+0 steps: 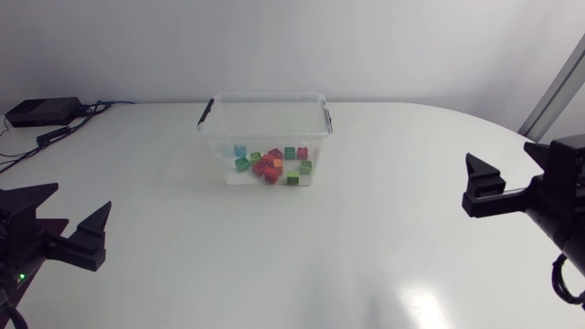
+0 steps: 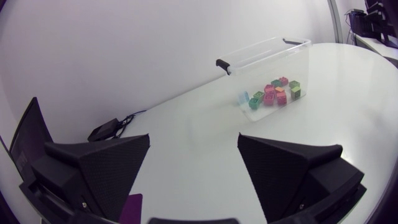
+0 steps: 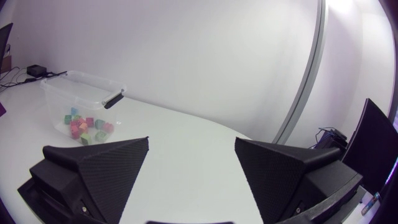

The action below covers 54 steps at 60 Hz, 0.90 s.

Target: Place the duplo bricks in the container

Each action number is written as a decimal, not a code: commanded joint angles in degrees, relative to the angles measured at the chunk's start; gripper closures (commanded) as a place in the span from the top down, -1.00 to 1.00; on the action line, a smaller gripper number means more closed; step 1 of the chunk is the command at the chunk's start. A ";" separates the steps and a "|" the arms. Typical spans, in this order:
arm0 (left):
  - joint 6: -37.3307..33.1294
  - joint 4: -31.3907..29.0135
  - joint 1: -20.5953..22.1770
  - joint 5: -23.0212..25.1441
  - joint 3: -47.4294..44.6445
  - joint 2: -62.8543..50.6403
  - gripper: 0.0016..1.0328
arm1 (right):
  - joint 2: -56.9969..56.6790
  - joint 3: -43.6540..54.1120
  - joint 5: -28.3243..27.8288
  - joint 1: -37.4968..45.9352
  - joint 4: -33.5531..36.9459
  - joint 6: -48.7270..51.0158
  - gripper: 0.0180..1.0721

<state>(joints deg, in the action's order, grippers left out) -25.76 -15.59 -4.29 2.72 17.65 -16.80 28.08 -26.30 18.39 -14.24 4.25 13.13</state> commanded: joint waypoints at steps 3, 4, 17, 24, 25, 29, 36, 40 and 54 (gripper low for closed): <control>4.09 2.18 0.28 -0.52 -3.10 2.33 0.91 | -3.60 4.10 -1.34 1.81 -1.22 -0.32 0.91; 4.48 2.43 0.35 -0.56 -3.37 2.59 0.91 | -4.05 4.51 -1.65 2.04 -1.28 -0.55 0.91; 10.06 5.88 1.39 -1.13 -7.11 6.31 0.91 | -10.34 10.22 -6.04 5.24 -2.06 -3.85 0.91; 13.00 7.70 1.93 -1.43 -9.09 8.28 0.91 | -13.67 13.24 -8.36 6.93 -2.47 -5.59 0.91; 13.45 7.98 2.01 -1.47 -9.39 8.58 0.91 | -14.18 13.70 -8.71 7.18 -2.53 -5.85 0.91; 15.14 9.02 2.33 -1.64 -10.52 9.71 0.91 | -16.08 15.43 -10.04 8.15 -2.77 -6.85 0.91; 18.08 10.84 2.87 -1.94 -12.50 11.67 0.91 | -19.41 18.44 -12.35 9.84 -3.18 -8.59 0.91; 20.28 12.21 3.28 -2.17 -13.97 13.14 0.91 | -21.89 20.69 -14.08 11.10 -3.49 -9.89 0.91; 25.76 15.59 4.29 -2.72 -17.65 16.80 0.91 | -28.08 26.30 -18.39 14.24 -4.25 -13.13 0.91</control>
<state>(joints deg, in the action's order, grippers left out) -3.36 -1.32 -0.51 0.60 1.89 -1.19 1.93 -2.63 0.82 -0.97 0.49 2.35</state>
